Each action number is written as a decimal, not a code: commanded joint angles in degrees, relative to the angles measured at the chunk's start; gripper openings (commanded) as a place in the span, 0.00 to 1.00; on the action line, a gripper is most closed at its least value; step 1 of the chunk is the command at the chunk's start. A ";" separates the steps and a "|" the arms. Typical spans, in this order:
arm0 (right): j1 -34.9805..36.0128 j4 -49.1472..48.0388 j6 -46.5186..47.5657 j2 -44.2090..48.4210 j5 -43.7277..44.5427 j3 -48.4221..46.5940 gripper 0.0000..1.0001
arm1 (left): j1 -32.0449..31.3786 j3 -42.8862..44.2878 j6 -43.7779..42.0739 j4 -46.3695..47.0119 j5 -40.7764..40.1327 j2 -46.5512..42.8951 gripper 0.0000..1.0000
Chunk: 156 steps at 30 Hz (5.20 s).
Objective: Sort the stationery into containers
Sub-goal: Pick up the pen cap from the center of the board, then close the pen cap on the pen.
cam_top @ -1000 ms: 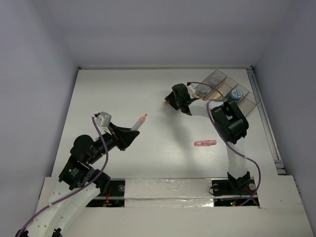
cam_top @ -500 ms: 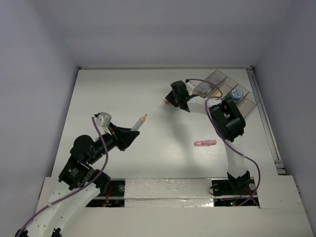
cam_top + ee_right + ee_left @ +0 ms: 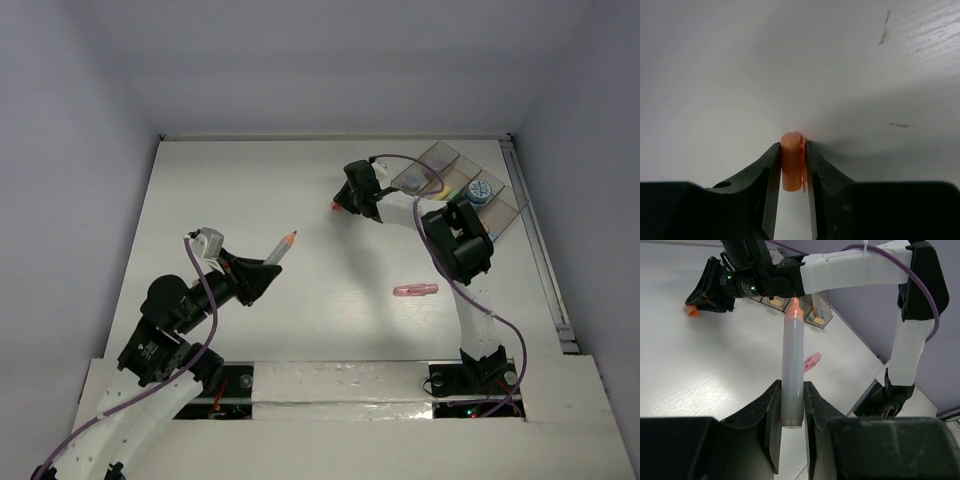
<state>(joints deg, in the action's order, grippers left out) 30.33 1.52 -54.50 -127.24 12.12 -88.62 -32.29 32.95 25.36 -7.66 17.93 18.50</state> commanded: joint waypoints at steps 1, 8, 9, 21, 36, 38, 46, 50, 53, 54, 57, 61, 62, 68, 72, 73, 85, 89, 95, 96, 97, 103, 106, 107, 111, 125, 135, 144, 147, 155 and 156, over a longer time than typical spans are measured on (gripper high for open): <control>-0.27 7.18 2.29 -3.10 -1.05 0.03 0.28 | -0.31 1.33 -0.32 2.04 -0.35 -0.66 0.00; -0.27 3.68 3.26 -0.82 -2.10 2.92 0.01 | 0.21 1.07 0.04 2.30 -1.06 -0.57 0.00; -0.27 2.45 3.43 -0.03 -2.36 5.10 0.00 | 0.21 1.06 0.12 2.39 -1.15 -0.40 0.00; -0.27 -28.75 7.56 26.48 -10.36 30.95 0.00 | 0.21 -4.12 11.01 17.13 3.77 7.15 0.00; -0.27 -56.53 9.77 57.17 -18.44 49.15 0.00 | 0.74 -10.36 40.71 64.41 9.31 24.99 0.00; -0.27 -60.48 8.37 58.15 -19.32 50.47 0.00 | 0.74 -11.58 45.10 71.16 9.93 28.23 0.00; -0.27 -73.04 -2.35 55.36 -22.49 50.92 0.00 | 0.74 -11.51 54.61 90.35 13.09 38.97 0.00; -0.27 -76.92 -6.31 52.72 -21.88 50.83 0.00 | 0.74 -11.50 56.02 94.31 13.09 41.78 0.00; 0.35 -77.54 -6.76 51.75 -20.74 50.48 0.00 | 0.74 -11.77 56.11 95.02 13.00 42.40 0.00; 0.96 -77.54 -6.67 51.13 -20.56 50.30 0.00 | 0.74 -11.77 56.11 95.20 13.09 42.67 0.00; 2.19 -78.51 -6.23 50.16 -20.38 49.60 0.00 | 0.74 -11.85 56.20 95.72 13.09 43.11 0.00; 2.19 -77.90 -5.71 50.16 -20.38 49.33 0.00 | 0.74 -11.59 55.50 95.03 13.27 42.67 0.00; 2.19 -77.63 -5.44 50.16 -20.73 48.81 0.00 | 0.74 -11.50 55.32 94.59 13.27 42.67 0.00; 2.72 -74.91 -3.95 49.99 -23.37 47.23 0.00 | 0.74 -11.16 55.93 95.02 14.14 43.37 0.00; 2.72 -74.82 -4.03 48.76 -25.82 46.43 0.00 | 0.74 -10.19 57.69 97.83 15.55 45.30 0.00; 2.72 -74.99 -4.12 48.58 -26.00 46.34 0.00 | 0.74 -10.19 58.65 98.45 15.73 45.65 0.00; 3.78 -75.43 -3.07 49.28 -26.36 48.36 0.00 | 0.74 -10.36 58.05 100.92 15.20 46.19 0.00; 3.78 -76.40 -3.16 49.11 -26.27 48.89 0.00 | 0.74 -10.36 56.11 99.68 14.23 45.22 0.00; 3.78 -77.28 -3.24 49.11 -25.92 49.60 0.00 | 0.74 -10.27 55.14 100.21 13.97 44.61 0.00; 4.30 -77.28 -3.24 49.19 -25.92 49.68 0.00 | 0.74 -10.27 54.88 100.21 13.80 44.52 0.00; 4.30 -77.28 -3.33 49.11 -25.83 49.77 0.00 | 0.74 -10.36 54.62 100.04 13.71 44.43 0.00; 4.30 -77.90 -3.51 49.19 -25.66 50.39 0.00 | 0.74 -10.19 53.65 99.33 13.36 44.16 0.00; 4.83 -77.98 -3.59 49.63 -25.30 50.82 0.00 | 0.74 -10.19 53.56 99.51 13.27 44.08 0.00; 4.83 -77.98 -3.51 49.81 -25.22 50.91 0.00 | 0.74 -10.19 53.47 99.51 13.18 44.08 0.00; 4.83 -78.25 -3.68 50.51 -25.13 51.44 0.00 | 0.74 -10.27 52.86 98.72 12.92 43.55 0.00; 9.05 -79.73 -11.68 49.72 -24.33 52.85 0.07 | 0.74 -7.29 41.35 93.36 12.38 41.53 0.00; 12.56 -76.67 -14.49 50.34 -25.74 52.58 0.14 | 0.74 -2.28 27.12 77.21 11.08 34.60 0.00; 15.02 -78.25 -13.71 48.84 -25.74 53.81 0.20 | 0.74 -2.62 21.83 74.19 8.52 32.12 0.00; 15.64 -76.76 -12.04 49.72 -25.57 53.99 0.22 | 0.74 -3.06 21.75 74.46 7.82 31.51 0.00; 17.49 -67.54 -5.63 53.85 -23.11 53.90 0.24 | 0.74 -4.12 19.99 72.62 5.62 29.23 0.00; 17.49 -66.05 -4.40 55.33 -22.76 53.82 0.19 | 0.74 -4.12 19.46 71.66 5.71 28.87 0.00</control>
<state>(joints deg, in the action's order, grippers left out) 44.29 -74.61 -64.49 -73.80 -3.22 -36.25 -31.81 25.89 47.33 58.89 29.95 49.17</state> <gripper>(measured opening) 0.267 0.149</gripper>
